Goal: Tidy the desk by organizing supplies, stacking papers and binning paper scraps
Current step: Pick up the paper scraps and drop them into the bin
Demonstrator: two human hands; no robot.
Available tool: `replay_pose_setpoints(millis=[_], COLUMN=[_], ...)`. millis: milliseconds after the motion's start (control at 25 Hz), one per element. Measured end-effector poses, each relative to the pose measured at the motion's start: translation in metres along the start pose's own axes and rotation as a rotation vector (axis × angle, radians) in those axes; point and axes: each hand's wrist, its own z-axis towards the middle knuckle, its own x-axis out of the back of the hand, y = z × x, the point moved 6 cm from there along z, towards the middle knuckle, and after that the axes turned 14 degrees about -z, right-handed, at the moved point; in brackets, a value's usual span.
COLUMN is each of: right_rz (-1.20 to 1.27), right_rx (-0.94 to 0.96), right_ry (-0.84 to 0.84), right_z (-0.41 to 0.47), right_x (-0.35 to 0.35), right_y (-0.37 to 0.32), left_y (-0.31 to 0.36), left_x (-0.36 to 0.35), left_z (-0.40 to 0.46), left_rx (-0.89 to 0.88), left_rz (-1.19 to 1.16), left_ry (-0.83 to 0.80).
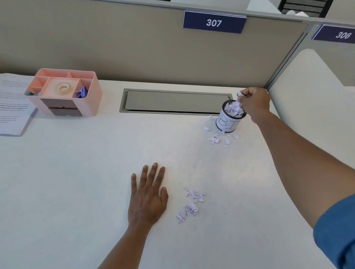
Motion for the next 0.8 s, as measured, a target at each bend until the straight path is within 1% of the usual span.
replay_pose_setpoints(millis=[80, 240, 520, 680, 800], right_rz=[-0.086, -0.222, -0.417, -0.387, -0.37], right_rx=[0.042, 0.195, 0.335, 0.384, 0.411], right_ry=[0.002, -0.07, -0.16, -0.097, 0.044], right_z=[0.001, -0.004, -0.01, -0.012, -0.019], right_x=[-0.005, -0.019, -0.042, -0.032, -0.011], right_y=[-0.003, -0.007, -0.001, -0.008, -0.017], left_y=[0.0, -0.001, -0.002, -0.002, -0.001], left_x=[0.0, -0.001, -0.002, -0.001, -0.001], left_z=[0.001, 0.003, 0.002, 0.002, 0.002], left_rx=[0.002, 0.008, 0.006, 0.007, 0.011], left_rz=[-0.002, 0.012, 0.018, 0.014, 0.009], left_ry=[-0.005, -0.014, -0.01, -0.005, -0.004])
